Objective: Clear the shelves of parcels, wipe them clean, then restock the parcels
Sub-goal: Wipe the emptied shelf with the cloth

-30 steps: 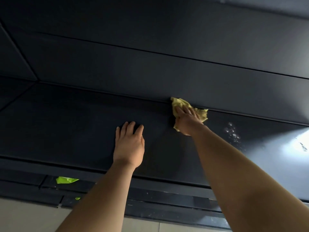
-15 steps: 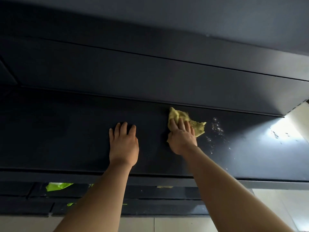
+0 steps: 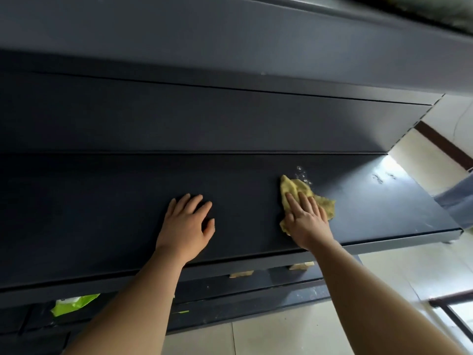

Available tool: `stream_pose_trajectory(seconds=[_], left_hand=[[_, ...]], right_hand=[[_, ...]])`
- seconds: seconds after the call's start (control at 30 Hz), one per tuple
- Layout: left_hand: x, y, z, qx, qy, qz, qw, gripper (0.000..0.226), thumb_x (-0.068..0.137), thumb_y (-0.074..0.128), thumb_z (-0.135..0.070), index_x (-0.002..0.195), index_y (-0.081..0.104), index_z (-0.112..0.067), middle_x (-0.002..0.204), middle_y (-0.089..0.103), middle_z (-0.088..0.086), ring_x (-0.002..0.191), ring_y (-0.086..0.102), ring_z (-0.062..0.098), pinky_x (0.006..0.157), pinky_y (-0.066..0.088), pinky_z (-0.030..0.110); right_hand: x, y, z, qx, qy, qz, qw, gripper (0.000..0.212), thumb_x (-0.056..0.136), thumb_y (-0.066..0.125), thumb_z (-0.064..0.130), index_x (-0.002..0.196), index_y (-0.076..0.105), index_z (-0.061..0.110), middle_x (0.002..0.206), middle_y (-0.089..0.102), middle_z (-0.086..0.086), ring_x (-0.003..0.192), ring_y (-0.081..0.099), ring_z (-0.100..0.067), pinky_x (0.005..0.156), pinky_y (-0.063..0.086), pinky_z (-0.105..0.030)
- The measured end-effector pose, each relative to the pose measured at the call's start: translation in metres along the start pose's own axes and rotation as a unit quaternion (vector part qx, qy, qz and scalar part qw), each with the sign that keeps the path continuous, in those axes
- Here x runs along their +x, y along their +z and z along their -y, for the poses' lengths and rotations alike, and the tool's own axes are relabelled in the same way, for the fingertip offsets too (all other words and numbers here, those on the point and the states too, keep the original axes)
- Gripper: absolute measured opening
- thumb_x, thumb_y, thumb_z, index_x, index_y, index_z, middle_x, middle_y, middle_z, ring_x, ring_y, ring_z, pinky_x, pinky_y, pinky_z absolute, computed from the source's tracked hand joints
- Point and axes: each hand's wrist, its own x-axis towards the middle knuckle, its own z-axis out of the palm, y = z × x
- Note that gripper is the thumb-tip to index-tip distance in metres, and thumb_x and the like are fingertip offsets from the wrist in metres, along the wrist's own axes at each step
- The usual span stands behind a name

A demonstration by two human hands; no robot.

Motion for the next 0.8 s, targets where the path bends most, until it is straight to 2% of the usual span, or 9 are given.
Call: stream_pose_trajectory(seconds=[0.07, 0.17, 0.3, 0.4, 0.5, 0.6, 0.7, 0.8], left_hand=[[0.002, 0.001, 0.0, 0.017, 0.005, 0.019, 1.0, 0.05, 0.097, 0.033, -0.047, 0.143, 0.042, -0.031, 0.154, 0.032, -0.003, 0.145, 0.02, 0.026, 0.119, 0.01, 0.047], [0.007, 0.001, -0.004, 0.048, 0.001, 0.038, 0.998, 0.05, 0.099, 0.027, -0.046, 0.146, 0.034, -0.033, 0.155, 0.028, -0.002, 0.145, 0.018, 0.028, 0.117, 0.012, 0.05], [0.009, -0.002, -0.012, 0.084, -0.019, 0.08, 0.993, 0.049, 0.102, 0.022, -0.041, 0.15, 0.022, -0.032, 0.159, 0.017, 0.0, 0.145, 0.012, 0.031, 0.116, 0.013, 0.053], [0.009, -0.006, -0.028, 0.092, -0.056, 0.117, 0.987, 0.052, 0.102, 0.03, -0.031, 0.152, 0.014, -0.027, 0.16, 0.009, 0.004, 0.146, 0.007, 0.033, 0.116, 0.014, 0.055], [0.011, -0.009, -0.056, 0.094, -0.091, 0.103, 0.986, 0.056, 0.098, 0.04, -0.018, 0.15, 0.02, -0.014, 0.157, 0.015, 0.014, 0.145, 0.013, 0.033, 0.118, 0.015, 0.048], [0.017, -0.004, -0.08, 0.077, -0.072, 0.061, 0.993, 0.051, 0.095, 0.044, -0.015, 0.145, 0.028, -0.012, 0.152, 0.027, 0.012, 0.143, 0.019, 0.028, 0.118, 0.015, 0.044], [0.023, 0.007, -0.102, 0.054, -0.047, 0.036, 0.997, 0.047, 0.096, 0.042, -0.015, 0.142, 0.032, -0.013, 0.15, 0.029, 0.008, 0.143, 0.021, 0.025, 0.119, 0.014, 0.043], [0.033, 0.017, -0.122, 0.034, -0.067, 0.022, 0.997, 0.043, 0.097, 0.04, -0.017, 0.14, 0.035, -0.013, 0.148, 0.032, 0.007, 0.141, 0.023, 0.026, 0.118, 0.016, 0.044]], right_hand=[[-0.003, 0.001, -0.005, 0.007, 0.029, 0.01, 1.0, 0.055, 0.1, 0.02, 0.046, 0.152, 0.004, 0.043, 0.163, -0.002, 0.003, 0.149, -0.006, -0.022, 0.12, 0.0, -0.043], [-0.009, 0.004, 0.013, 0.006, 0.037, 0.008, 0.999, 0.057, 0.099, 0.022, 0.043, 0.153, 0.004, 0.038, 0.163, -0.004, -0.003, 0.149, -0.008, -0.028, 0.119, -0.002, -0.047], [-0.032, 0.013, 0.051, 0.001, -0.028, -0.014, 1.0, 0.06, 0.098, 0.025, 0.042, 0.153, 0.005, 0.036, 0.163, -0.001, -0.004, 0.149, -0.006, -0.03, 0.118, -0.002, -0.05], [-0.049, 0.019, 0.06, 0.006, -0.086, -0.033, 0.996, 0.057, 0.099, 0.025, 0.042, 0.153, 0.01, 0.037, 0.163, 0.002, -0.004, 0.149, -0.005, -0.029, 0.119, -0.001, -0.049], [-0.055, 0.016, 0.04, 0.007, -0.133, -0.055, 0.99, 0.052, 0.102, 0.023, 0.043, 0.153, 0.014, 0.039, 0.163, 0.008, 0.0, 0.15, -0.002, -0.022, 0.121, 0.0, -0.042], [-0.054, 0.012, 0.008, 0.005, -0.154, -0.079, 0.985, 0.051, 0.102, 0.025, 0.042, 0.153, 0.017, 0.038, 0.162, 0.012, 0.003, 0.15, 0.002, -0.016, 0.121, 0.0, -0.035], [-0.047, 0.007, -0.03, -0.006, -0.142, -0.084, 0.986, 0.052, 0.103, 0.026, 0.042, 0.153, 0.016, 0.038, 0.162, 0.011, 0.004, 0.15, 0.002, -0.015, 0.121, 0.0, -0.032], [-0.034, -0.002, -0.075, -0.01, -0.111, -0.073, 0.991, 0.052, 0.103, 0.026, 0.042, 0.153, 0.012, 0.04, 0.162, 0.007, 0.006, 0.15, 0.0, -0.014, 0.121, 0.001, -0.032]])
